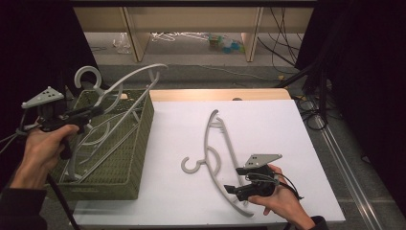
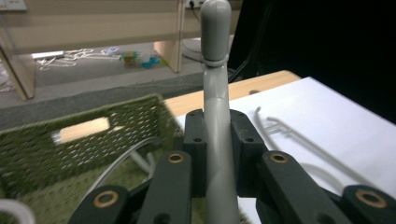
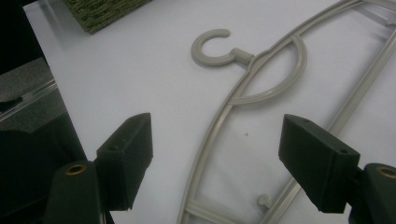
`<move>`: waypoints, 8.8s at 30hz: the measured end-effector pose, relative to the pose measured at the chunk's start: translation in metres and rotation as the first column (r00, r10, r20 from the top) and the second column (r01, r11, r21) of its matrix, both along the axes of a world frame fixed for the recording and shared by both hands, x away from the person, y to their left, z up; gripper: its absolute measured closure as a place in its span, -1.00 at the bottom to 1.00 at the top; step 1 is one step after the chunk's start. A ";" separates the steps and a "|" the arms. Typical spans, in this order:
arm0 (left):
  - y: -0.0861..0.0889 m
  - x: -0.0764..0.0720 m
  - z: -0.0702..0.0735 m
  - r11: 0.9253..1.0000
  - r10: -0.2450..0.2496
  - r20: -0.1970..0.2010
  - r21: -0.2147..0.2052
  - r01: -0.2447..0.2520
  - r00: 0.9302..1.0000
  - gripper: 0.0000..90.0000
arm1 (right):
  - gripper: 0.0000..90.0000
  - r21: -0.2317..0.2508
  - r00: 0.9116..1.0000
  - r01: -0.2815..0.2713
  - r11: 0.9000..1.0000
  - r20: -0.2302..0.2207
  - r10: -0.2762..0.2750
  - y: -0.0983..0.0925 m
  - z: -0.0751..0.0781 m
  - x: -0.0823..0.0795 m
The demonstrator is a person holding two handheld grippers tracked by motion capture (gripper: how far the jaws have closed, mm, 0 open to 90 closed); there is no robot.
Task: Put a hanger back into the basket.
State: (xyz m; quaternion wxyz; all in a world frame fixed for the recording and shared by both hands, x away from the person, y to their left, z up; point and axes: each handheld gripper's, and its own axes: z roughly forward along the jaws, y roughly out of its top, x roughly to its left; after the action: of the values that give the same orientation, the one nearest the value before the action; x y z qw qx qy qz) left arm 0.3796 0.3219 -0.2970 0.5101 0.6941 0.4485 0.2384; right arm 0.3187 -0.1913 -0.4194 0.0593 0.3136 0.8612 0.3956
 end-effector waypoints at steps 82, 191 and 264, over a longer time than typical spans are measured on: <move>0.083 0.041 -0.121 0.931 0.329 -0.328 0.272 -0.245 0.886 0.37 | -0.40 -0.004 1.000 0.005 1.000 -0.013 -0.005 -0.002 -0.003 0.003; -0.161 -0.105 -0.135 0.972 -0.235 -0.028 0.007 0.235 0.972 -0.59 | -0.15 -0.253 0.993 -0.060 0.966 -0.115 0.032 0.063 -0.051 0.041; -0.185 -0.079 -0.155 0.908 -0.342 -0.076 0.230 0.350 0.937 -0.33 | 0.82 -0.304 0.907 -0.412 0.859 -0.226 0.355 0.039 -0.008 0.021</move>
State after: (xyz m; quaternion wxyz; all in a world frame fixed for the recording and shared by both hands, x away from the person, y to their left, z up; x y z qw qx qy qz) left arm 0.3006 0.1369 -0.4523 0.4488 0.8230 0.2949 0.1849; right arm 0.3396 -0.1522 -0.4274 -0.0368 0.1509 0.9641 0.2155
